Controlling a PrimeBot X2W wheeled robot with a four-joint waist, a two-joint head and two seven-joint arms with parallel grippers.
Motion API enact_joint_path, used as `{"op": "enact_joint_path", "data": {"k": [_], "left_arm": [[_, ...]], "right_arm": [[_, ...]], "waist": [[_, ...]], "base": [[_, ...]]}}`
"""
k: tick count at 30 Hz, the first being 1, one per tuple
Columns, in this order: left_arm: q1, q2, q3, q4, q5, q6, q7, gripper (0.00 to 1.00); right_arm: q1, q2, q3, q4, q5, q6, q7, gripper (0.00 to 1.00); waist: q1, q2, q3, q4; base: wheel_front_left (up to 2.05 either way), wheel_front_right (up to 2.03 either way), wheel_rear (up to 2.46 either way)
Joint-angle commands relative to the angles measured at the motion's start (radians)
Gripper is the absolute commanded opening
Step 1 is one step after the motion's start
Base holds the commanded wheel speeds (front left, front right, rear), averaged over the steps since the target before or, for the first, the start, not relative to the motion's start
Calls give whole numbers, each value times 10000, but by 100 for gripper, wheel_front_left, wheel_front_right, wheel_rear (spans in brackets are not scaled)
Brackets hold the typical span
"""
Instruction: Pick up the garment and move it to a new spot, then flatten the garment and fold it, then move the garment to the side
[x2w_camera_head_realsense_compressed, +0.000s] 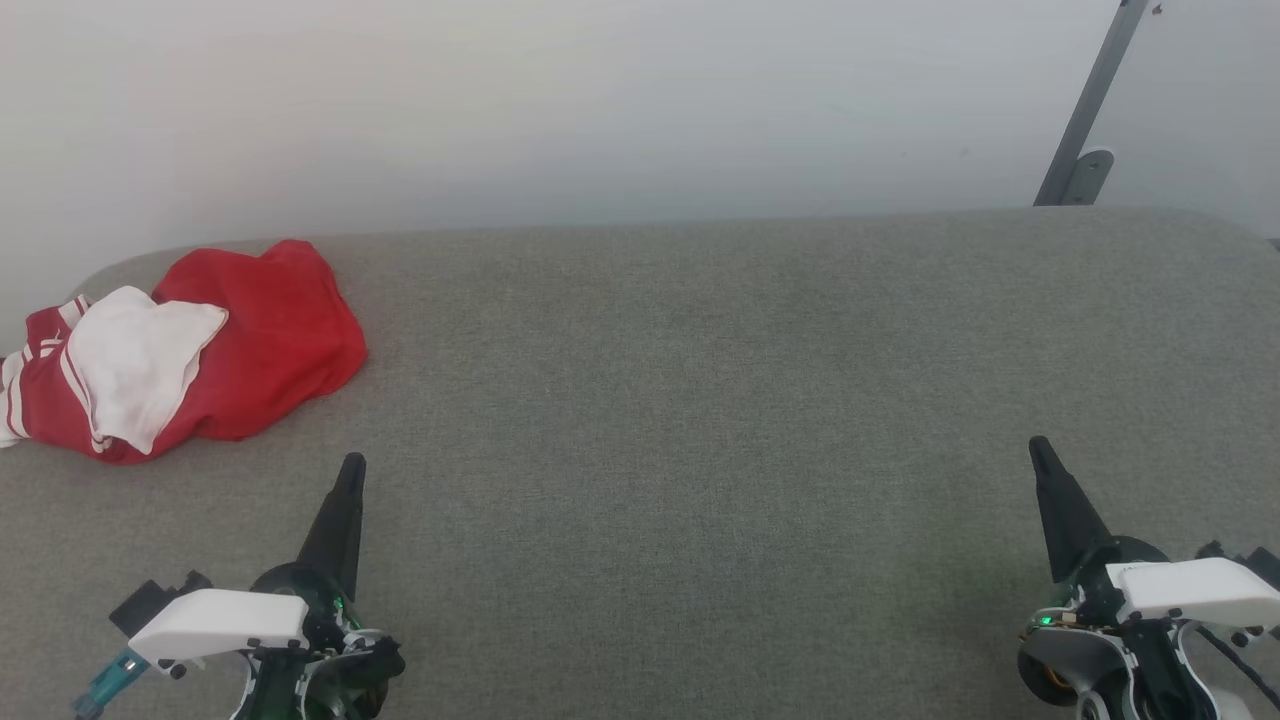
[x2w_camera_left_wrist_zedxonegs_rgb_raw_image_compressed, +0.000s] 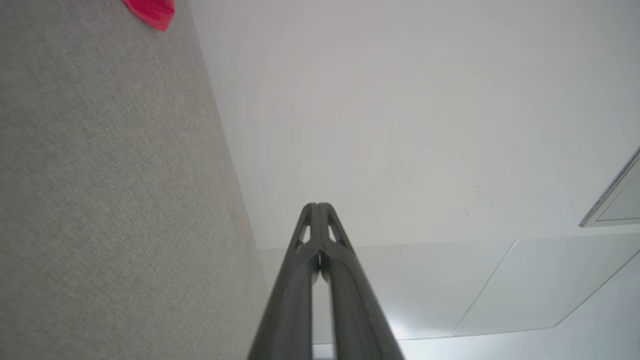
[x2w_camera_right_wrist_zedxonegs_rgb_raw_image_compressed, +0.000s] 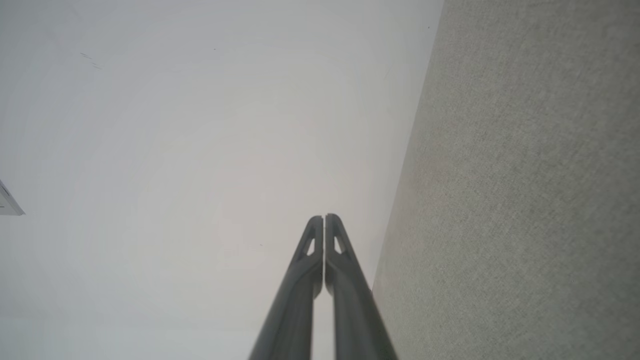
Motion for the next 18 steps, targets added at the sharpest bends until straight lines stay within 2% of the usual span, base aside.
{"op": "enact_joint_path", "data": {"k": [1,13,14,15,16,17,18], "left_arm": [[-123,-18,10,-17,-37,-46,22,0],[-123,-18,10,-17,-37,-46,22,0],[-1,0,0,-1,0,0,-1,100],[19,-4,-6,45,2,2,-3,0],[65,-11,-11,131,2,13,-5,0],[154,-23,-15,220,2,15,-8,100],[255,-36,-20,312,0,16,-9,100]], "right_arm": [[-56,35,-5,13,42,1,6,0],[-56,35,-2,13,42,1,8,0],[-1,0,0,-1,-1,0,-1,100],[18,2,9,45,-4,0,-5,0],[70,6,17,131,-5,-2,-7,0],[167,13,30,220,-5,-2,-9,100],[272,25,42,302,-6,-2,-11,100]], "waist": [[0,0,0,0],[0,0,0,0],[0,0,0,0],[0,0,0,0],[0,0,-1,0],[0,0,0,0],[0,0,0,0]], "base": [[0,0,0],[0,0,0],[0,0,0],[0,0,0],[0,0,0],[0,0,0],[0,0,0]]}}
